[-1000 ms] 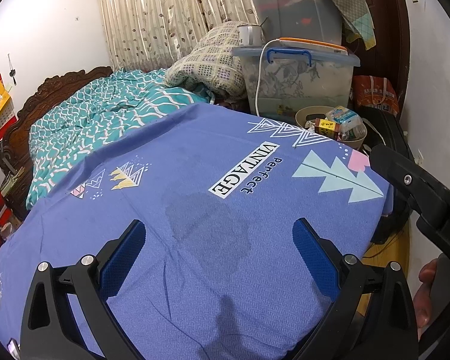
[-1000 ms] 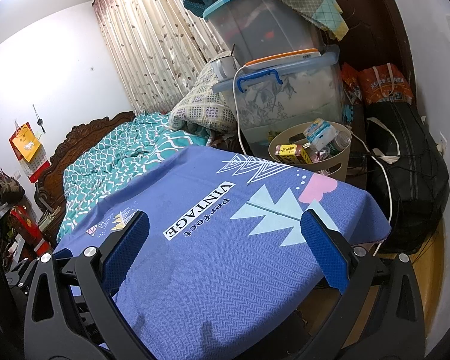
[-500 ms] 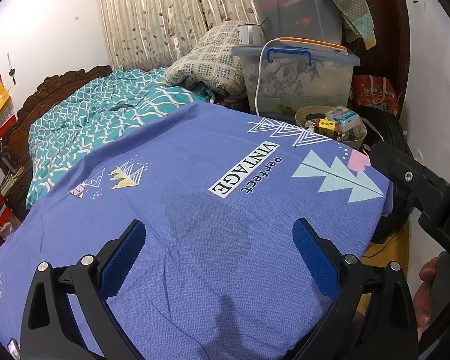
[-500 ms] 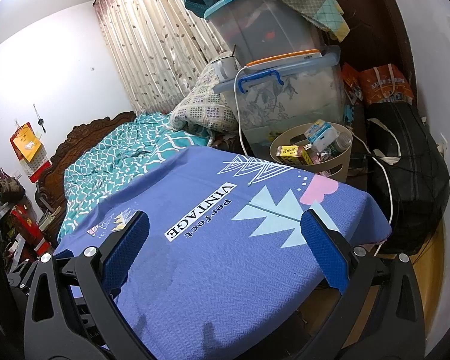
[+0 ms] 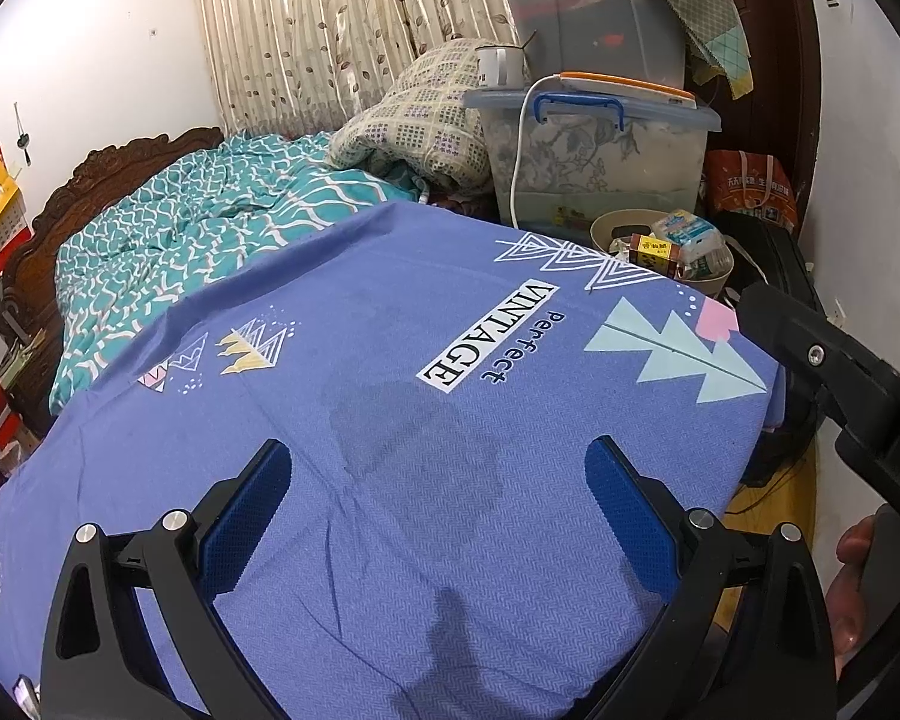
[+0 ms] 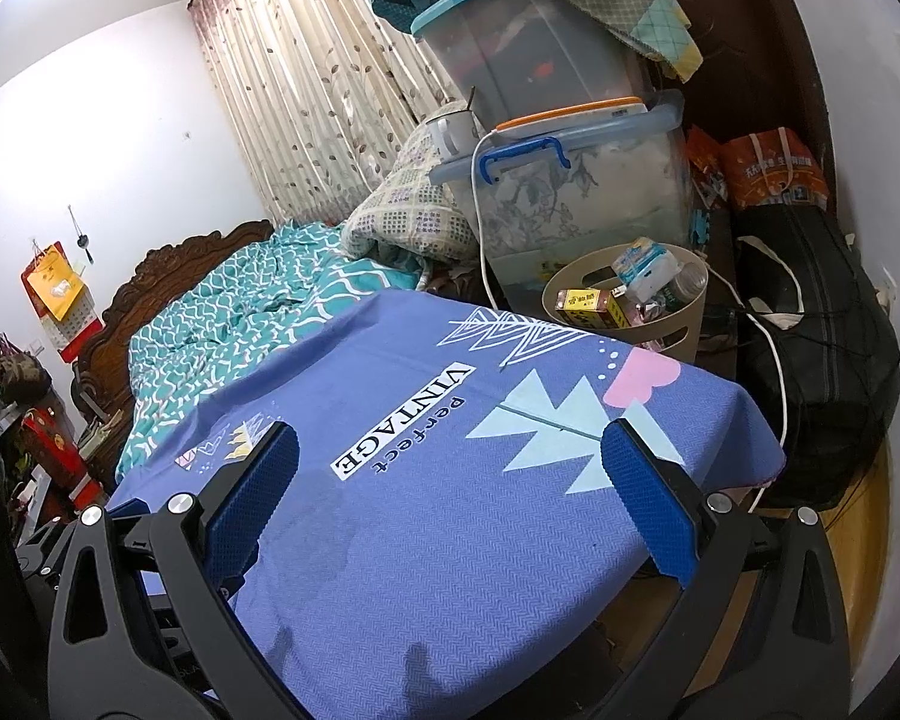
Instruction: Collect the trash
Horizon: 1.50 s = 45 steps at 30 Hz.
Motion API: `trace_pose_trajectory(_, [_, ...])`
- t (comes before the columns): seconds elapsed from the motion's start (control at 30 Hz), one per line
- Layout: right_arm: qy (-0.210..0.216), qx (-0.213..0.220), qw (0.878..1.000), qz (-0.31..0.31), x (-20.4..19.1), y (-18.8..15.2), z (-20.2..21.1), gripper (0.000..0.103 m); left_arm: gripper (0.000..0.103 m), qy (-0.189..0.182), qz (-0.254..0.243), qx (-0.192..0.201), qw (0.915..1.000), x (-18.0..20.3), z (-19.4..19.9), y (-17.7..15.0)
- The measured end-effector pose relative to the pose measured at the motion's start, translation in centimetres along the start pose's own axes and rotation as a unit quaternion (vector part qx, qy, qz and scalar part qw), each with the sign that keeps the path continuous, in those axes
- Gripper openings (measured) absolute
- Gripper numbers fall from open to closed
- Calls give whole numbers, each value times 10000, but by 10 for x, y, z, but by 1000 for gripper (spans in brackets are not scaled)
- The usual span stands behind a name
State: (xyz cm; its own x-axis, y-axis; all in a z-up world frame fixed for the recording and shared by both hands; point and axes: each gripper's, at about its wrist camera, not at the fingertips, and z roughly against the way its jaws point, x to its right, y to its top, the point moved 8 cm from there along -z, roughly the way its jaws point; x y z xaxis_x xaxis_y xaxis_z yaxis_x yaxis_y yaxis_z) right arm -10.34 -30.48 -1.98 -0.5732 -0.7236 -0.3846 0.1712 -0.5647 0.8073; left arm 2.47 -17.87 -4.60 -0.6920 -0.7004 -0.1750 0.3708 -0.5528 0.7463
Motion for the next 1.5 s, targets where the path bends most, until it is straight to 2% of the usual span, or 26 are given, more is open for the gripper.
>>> trace_pose_trajectory(1.5, [8,-58,10000,-22,-1,-5,3,100,95,-125,-14,-133,9998,-4,-6,-6])
